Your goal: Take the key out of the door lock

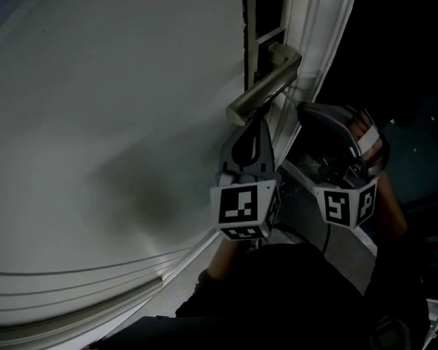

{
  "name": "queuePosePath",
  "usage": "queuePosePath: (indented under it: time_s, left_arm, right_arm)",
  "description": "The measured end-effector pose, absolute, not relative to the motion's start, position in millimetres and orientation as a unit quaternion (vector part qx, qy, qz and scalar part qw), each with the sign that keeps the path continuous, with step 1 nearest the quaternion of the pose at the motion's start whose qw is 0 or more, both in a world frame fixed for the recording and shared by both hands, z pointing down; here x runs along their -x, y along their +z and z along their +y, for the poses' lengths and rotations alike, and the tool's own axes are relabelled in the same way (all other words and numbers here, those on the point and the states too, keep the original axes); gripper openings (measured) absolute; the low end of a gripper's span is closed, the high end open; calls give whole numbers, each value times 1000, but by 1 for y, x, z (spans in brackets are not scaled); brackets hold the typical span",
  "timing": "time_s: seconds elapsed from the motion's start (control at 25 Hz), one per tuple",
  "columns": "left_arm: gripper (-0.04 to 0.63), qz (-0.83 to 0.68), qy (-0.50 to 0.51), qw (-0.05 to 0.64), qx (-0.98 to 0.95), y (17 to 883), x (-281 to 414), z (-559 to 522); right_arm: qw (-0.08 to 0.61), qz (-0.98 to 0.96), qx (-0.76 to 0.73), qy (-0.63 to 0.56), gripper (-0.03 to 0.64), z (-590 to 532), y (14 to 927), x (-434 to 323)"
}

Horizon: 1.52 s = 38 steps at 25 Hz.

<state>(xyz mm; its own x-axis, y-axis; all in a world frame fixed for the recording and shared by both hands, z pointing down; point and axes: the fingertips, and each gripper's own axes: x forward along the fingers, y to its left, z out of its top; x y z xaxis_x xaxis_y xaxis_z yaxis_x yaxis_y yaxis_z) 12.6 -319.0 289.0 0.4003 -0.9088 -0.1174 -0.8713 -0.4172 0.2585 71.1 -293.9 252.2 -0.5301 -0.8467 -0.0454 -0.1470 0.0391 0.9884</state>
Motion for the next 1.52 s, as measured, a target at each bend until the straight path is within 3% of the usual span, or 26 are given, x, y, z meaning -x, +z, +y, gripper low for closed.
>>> queuePosePath:
  time_s: [0.16, 0.44, 0.68, 1.52]
  left_arm:
    - [0, -525, -114, 79, -840, 293, -20, -316]
    - [0, -511, -74, 11, -857, 287, -41, -307]
    - [0, -502, -82, 21, -861, 291, -53, -302]
    - [0, -507, -68, 2, -859, 294, -52, -300]
  right_arm:
    - [241, -693, -452, -507, 12, -290, 241, -82]
    - [108, -768, -552, -307, 12, -281, 246, -115]
    - [40, -794, -573, -200, 12, -272, 257, -132]
    - [55, -788, -579, -204, 12, -273, 264, -141]
